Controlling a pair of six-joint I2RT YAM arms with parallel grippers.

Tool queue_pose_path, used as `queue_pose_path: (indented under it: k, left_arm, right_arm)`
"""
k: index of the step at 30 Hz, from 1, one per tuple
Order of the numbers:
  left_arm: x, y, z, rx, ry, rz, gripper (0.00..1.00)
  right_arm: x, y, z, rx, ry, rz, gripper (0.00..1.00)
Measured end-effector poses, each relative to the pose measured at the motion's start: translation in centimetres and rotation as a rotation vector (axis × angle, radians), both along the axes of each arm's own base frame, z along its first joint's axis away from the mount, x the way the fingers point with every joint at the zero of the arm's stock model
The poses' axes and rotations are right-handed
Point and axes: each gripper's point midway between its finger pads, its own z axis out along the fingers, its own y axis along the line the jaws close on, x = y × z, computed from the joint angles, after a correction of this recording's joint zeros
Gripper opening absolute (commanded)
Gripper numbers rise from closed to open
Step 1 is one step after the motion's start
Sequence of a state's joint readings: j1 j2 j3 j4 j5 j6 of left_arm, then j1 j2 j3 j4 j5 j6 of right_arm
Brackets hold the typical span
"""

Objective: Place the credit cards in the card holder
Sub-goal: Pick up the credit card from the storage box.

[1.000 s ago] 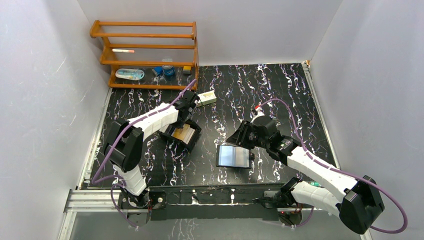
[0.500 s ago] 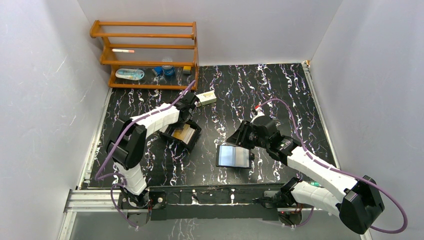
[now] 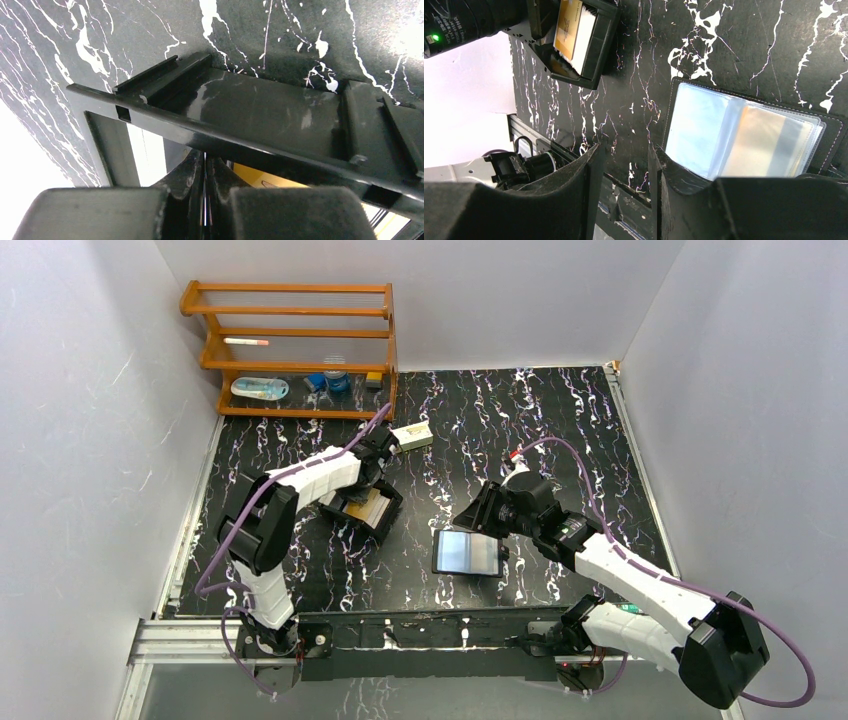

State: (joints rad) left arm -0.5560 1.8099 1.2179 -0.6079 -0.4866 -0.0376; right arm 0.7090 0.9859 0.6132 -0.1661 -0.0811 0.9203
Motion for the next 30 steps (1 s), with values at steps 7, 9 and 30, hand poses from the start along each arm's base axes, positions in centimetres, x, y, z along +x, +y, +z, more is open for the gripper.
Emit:
queue_pose_path:
  k: [7, 9, 30]
  left_arm:
    - [-0.3, 0.2, 0.1, 0.002, 0.025, 0.006, 0.0]
    - [-0.5, 0.0, 0.9, -0.011, 0.034, 0.01, 0.0]
    - [-7.5, -12.5, 22.6, -1.123, -0.203, -0.208, 0.0]
  right_arm:
    - [-0.2, -0.2, 0.2, 0.001, -0.001, 0.0, 0.46]
    - [-0.2, -0.2, 0.4, 0.004, -0.005, -0.001, 0.46]
    - [-0.4, 3.0, 9.9, 0.362, -0.156, 0.07, 0.41]
